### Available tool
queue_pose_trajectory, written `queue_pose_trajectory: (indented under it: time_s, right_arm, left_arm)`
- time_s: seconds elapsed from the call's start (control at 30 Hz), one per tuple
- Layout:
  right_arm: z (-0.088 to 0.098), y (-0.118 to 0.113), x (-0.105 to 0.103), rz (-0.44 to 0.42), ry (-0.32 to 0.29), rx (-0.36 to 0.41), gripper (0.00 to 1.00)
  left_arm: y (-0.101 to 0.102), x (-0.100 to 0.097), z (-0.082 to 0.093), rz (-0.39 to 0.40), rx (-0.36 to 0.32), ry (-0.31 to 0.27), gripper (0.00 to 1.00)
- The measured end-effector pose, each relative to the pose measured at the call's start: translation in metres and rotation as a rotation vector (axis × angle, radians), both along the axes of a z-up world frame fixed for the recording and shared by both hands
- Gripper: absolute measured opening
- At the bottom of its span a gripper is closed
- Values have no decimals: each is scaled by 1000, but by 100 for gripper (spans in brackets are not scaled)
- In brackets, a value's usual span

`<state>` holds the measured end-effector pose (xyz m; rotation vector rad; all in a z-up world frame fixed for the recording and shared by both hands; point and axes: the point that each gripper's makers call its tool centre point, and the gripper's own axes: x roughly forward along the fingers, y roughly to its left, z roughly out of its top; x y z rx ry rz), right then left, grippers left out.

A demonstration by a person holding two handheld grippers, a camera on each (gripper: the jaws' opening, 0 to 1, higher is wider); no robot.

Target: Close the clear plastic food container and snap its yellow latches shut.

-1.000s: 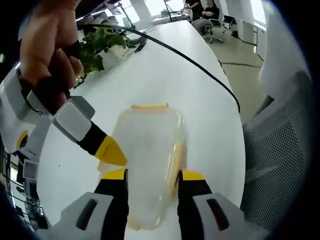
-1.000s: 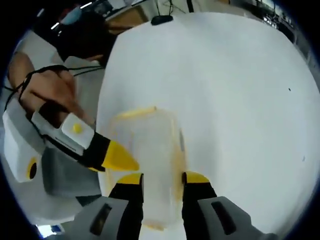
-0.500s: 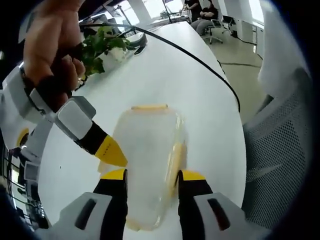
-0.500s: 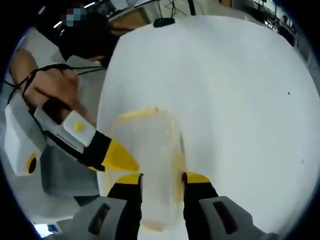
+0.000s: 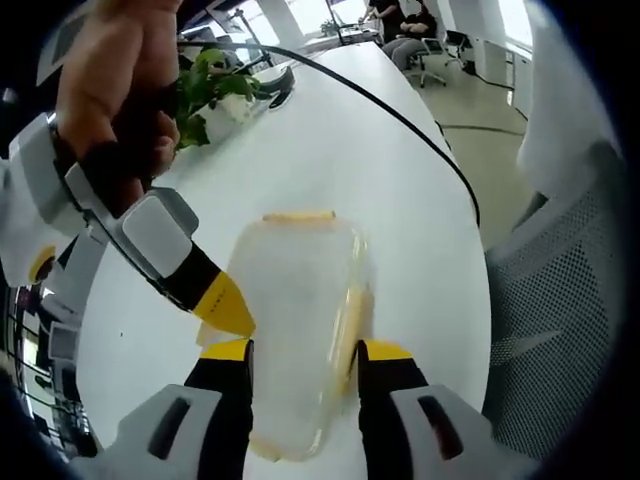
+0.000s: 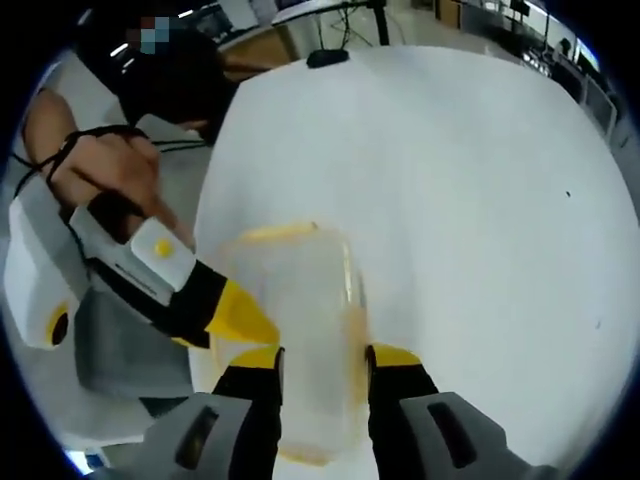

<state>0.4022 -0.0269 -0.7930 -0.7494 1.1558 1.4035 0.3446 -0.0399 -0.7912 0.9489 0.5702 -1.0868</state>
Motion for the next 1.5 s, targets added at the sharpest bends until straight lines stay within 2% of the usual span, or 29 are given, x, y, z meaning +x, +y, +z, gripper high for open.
queue_pose_trajectory:
  time_s: [0.1, 0.17, 0.23, 0.3, 0.53, 0.73, 0.93, 1.03, 1.3, 1.43, 1.5]
  right_arm:
    - [0, -2, 2, -21, -12, 11, 33]
    - [-1, -3, 1, -26, -10, 10, 38]
    - [-1, -4, 0, -15, -14, 10, 41]
    - [0, -5, 0, -11, -21, 10, 41]
    - [1, -11, 2, 2, -79, -1, 47]
    - [1, -20, -5, 0, -77, 3, 54]
    - [3, -26, -11, 10, -92, 4, 56]
    - [4, -28, -13, 8, -94, 6, 58]
    - [7, -36, -23, 10, -108, 0, 62]
    - [7, -39, -26, 9, -128, 1, 66]
    - [6, -42, -28, 8, -133, -3, 67]
  left_arm:
    - [-1, 0, 2, 7, -16, 24, 42]
    - [-1, -2, 1, -15, -10, 23, 44]
    - [-1, -7, -3, -64, 20, 14, 51]
    - [-2, -9, -3, -60, 14, 27, 55]
    - [3, -11, -1, -42, 5, 61, 54]
    - [12, -6, 0, -22, 8, 89, 56]
    - [21, 3, 2, -10, 27, 94, 61]
    - [25, 5, 2, -20, 49, 91, 63]
    - [28, 5, 1, -31, 54, 143, 72]
    - [32, 5, -1, -41, 71, 173, 71]
    - [33, 7, -1, -49, 79, 165, 71]
